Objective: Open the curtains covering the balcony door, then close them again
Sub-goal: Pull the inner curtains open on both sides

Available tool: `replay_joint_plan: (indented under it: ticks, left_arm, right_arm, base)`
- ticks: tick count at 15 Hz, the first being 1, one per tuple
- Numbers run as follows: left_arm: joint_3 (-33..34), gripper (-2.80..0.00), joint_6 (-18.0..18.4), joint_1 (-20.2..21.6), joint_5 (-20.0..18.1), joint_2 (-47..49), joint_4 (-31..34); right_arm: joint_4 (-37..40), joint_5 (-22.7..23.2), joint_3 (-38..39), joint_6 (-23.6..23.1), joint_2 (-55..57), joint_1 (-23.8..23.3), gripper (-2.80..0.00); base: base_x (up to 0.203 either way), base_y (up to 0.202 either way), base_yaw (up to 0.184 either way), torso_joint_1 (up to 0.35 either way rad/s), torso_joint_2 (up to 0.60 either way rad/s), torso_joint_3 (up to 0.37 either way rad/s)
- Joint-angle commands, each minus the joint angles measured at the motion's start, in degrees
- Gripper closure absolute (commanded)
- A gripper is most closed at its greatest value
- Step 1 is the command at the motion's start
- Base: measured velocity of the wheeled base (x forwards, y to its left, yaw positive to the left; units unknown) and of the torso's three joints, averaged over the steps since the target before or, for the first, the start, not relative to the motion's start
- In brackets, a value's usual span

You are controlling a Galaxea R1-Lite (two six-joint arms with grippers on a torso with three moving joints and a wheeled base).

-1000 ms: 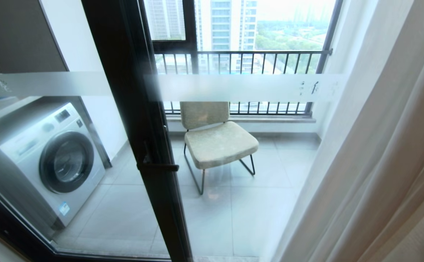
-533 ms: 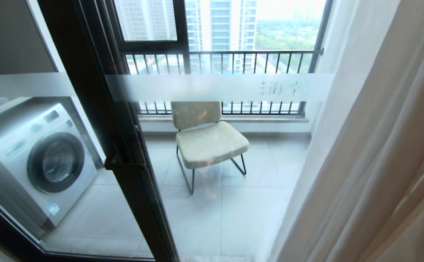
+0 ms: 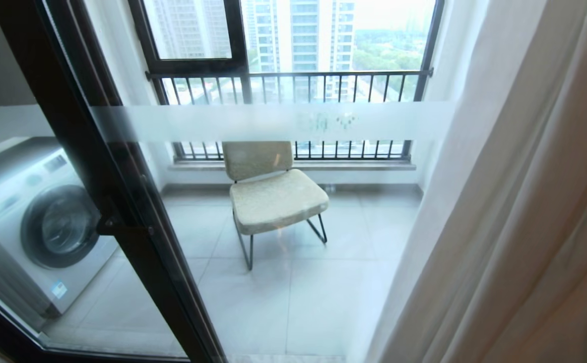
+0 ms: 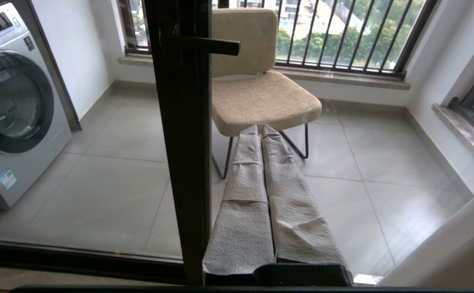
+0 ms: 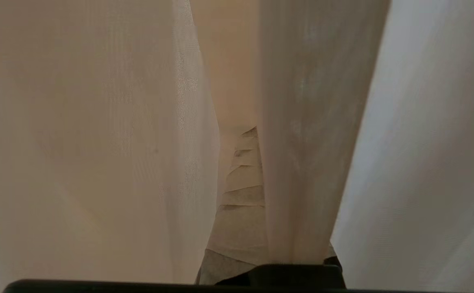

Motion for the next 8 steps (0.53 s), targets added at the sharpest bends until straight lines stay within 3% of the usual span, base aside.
replay_joint_plan:
  ticks: [1, 8]
  left_arm:
    - [0.0, 0.0, 0.0, 0.0, 0.0, 0.0, -0.1]
    - [0.0, 0.0, 0.0, -0.1, 0.0, 0.0, -0.1]
  right_arm:
    - [-0.2, 0.0, 0.1, 0.0, 0.1, 0.0, 0.0]
    - [0.1, 0.0, 0.2, 0.0, -0.4, 0.0, 0.0]
  base:
    - [0.0, -0.187, -0.001, 0.004, 0.0, 0.003]
    - [0.0, -0.191, 0.002, 0.005, 0.0, 0.002]
